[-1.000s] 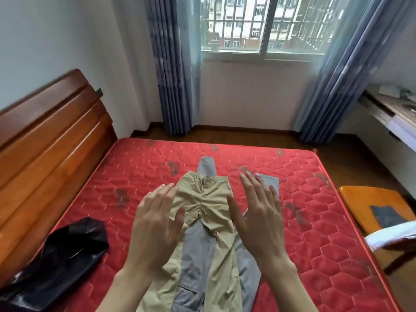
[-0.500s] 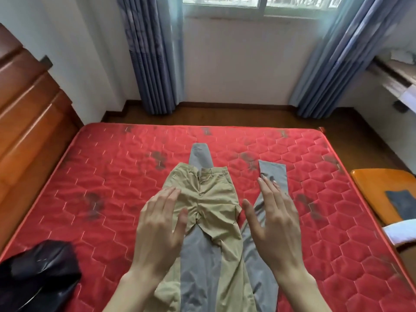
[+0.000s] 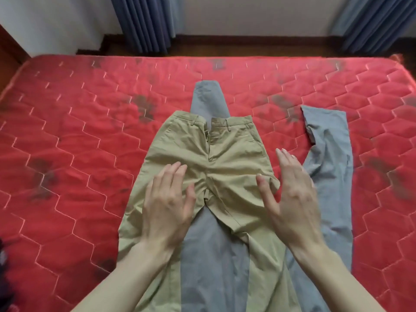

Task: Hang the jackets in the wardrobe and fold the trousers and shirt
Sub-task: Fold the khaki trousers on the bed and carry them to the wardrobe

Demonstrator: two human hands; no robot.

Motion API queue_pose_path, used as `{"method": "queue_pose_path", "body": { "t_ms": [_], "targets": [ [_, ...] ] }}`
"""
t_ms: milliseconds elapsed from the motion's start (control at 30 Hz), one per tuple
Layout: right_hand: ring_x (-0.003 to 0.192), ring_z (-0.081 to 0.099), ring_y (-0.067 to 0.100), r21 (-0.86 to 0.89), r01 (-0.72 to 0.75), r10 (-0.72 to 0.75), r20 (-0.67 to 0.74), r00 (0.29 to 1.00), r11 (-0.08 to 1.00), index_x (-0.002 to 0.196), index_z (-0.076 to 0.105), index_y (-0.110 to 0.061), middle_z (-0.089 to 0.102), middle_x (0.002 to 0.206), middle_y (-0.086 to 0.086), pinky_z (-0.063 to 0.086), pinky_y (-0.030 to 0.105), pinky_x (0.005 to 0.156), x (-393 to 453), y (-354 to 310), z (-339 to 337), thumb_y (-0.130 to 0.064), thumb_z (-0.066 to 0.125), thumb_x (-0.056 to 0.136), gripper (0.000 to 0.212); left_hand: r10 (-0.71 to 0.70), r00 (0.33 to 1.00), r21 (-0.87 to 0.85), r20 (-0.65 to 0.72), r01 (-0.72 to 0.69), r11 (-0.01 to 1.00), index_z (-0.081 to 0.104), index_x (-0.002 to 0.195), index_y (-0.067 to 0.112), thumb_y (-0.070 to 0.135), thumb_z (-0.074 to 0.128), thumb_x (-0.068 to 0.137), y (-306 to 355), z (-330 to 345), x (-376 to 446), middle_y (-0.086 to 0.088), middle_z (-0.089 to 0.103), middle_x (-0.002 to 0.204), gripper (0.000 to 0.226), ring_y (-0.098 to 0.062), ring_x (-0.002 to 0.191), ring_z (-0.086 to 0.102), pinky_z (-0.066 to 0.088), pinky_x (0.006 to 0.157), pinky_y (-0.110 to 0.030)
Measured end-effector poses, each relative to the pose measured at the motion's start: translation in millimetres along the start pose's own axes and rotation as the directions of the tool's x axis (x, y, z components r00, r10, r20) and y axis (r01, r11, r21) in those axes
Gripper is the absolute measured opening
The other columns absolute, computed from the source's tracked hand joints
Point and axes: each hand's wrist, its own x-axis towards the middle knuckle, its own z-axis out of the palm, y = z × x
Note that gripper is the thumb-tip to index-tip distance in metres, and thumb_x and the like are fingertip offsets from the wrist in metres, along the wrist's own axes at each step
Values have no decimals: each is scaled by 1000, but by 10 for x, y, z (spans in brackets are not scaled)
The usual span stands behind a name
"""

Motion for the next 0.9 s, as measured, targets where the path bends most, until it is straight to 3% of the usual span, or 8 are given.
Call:
{"method": "queue_pose_path", "body": {
  "t_ms": [233, 367, 467, 533, 667, 767, 900],
  "targets": [
    [155, 31, 29, -52, -112, 117, 106, 987, 992, 161, 35, -10, 37, 166, 12, 26, 47, 125, 300, 549, 1055, -40, 57, 104, 68, 85, 988, 205, 129, -110, 973, 60, 141, 5, 33, 49, 102, -605, 1084, 127, -14, 62, 142, 49, -31, 133, 57, 46, 108, -47],
    [152, 30, 36, -127, -319, 338, 183, 923, 939, 165, 23, -15, 33, 165, 16, 26, 49, 121, 432, 810, 1403, -48, 54, 103, 76, -63, 953, 407, 298, -67, 911, 57, 134, 8, 43, 49, 99, -909, 1411, 171, -14, 60, 126, 50, -33, 114, 57, 46, 91, -44],
    [137, 41, 44, -129, -437, 453, 169, 875, 890, 161, 30, -13, 45, 150, 25, 34, 52, 112, 440, 955, 1526, -45, 59, 100, 75, -78, 930, 491, 358, -117, 863, 55, 120, 15, 38, 49, 102, -1031, 1521, 175, -10, 60, 115, 30, -32, 106, 58, 45, 83, -43],
    [127, 48, 46, -188, -401, 428, 134, 894, 897, 153, 41, -10, 54, 137, 28, 36, 52, 106, 430, 1024, 1557, -39, 61, 100, 63, -28, 911, 468, 412, -186, 864, 54, 118, 20, 25, 48, 104, -1099, 1565, 202, -5, 61, 114, 16, -31, 107, 59, 45, 84, -42],
    [117, 56, 44, -145, -396, 414, 125, 902, 907, 126, 62, -7, 66, 121, 23, 36, 51, 98, 366, 1050, 1531, -33, 56, 105, 34, 14, 894, 396, 448, -213, 893, 54, 116, 23, 19, 45, 103, -1142, 1488, 247, -1, 63, 112, 16, -29, 108, 59, 42, 84, -40],
    [107, 55, 41, -20, -381, 382, 46, 923, 924, 105, 64, -4, 61, 106, 20, 38, 47, 90, 179, 973, 1426, -26, 56, 105, 24, 29, 902, 299, 432, -173, 938, 59, 104, 20, 22, 49, 101, -1037, 1258, 132, -5, 67, 99, 11, -33, 98, 64, 42, 79, -42],
    [89, 53, 32, 197, -352, 353, 31, 935, 915, 96, 62, -4, 53, 94, 14, 30, 32, 77, -319, 751, 1144, -12, 61, 102, 10, 103, 870, 158, 482, -203, 966, 59, 85, 17, 21, 62, 93, -803, 892, -269, -9, 68, 82, 10, -37, 81, 66, 45, 70, -42]
  ]
}}
